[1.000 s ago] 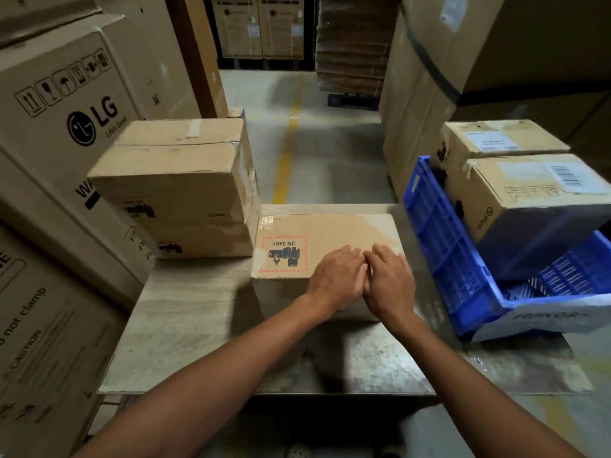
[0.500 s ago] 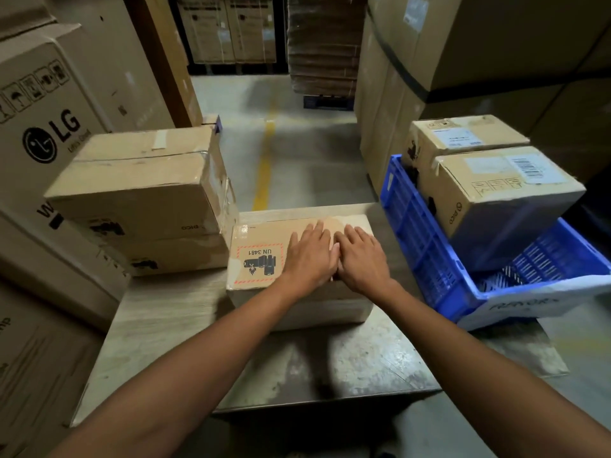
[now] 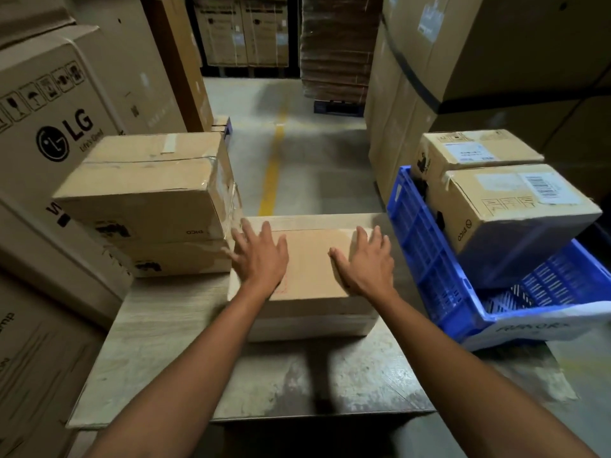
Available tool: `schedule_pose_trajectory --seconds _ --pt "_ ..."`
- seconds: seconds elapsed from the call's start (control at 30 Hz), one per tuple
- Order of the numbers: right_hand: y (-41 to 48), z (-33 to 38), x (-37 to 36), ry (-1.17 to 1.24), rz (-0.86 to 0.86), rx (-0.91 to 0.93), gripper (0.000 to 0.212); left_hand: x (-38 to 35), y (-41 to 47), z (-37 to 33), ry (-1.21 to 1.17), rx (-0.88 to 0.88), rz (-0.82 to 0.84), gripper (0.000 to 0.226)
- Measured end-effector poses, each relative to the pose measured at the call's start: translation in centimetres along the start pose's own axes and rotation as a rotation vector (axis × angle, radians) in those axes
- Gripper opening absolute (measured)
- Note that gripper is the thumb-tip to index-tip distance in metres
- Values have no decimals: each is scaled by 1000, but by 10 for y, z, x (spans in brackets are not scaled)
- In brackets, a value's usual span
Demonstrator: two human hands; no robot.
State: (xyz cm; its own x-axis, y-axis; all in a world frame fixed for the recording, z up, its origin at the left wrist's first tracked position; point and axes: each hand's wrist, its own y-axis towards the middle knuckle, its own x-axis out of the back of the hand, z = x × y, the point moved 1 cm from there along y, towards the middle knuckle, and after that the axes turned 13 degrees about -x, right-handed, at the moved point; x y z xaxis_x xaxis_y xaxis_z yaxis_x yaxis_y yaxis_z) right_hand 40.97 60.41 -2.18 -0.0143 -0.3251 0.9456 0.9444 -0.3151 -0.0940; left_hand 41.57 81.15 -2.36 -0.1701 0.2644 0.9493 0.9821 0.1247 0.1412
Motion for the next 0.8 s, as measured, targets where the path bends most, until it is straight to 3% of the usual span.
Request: schedule_pose_trajectory --seconds 0.07,0.33,0.57,0.8 --pt "-1 -3 -1 52 7 -10 85 5 -5 12 -84 118 48 58" --pt "-36 -23 -6 251 -104 -48 80 18 -40 27 -123 108 46 62" --pt "-53 -21 0 354 -225 -103 77 24 -56 33 -312 35 -169 41" --pt "-63 -26 -23 636 -250 -157 45 8 -81 38 -502 78 -302 23"
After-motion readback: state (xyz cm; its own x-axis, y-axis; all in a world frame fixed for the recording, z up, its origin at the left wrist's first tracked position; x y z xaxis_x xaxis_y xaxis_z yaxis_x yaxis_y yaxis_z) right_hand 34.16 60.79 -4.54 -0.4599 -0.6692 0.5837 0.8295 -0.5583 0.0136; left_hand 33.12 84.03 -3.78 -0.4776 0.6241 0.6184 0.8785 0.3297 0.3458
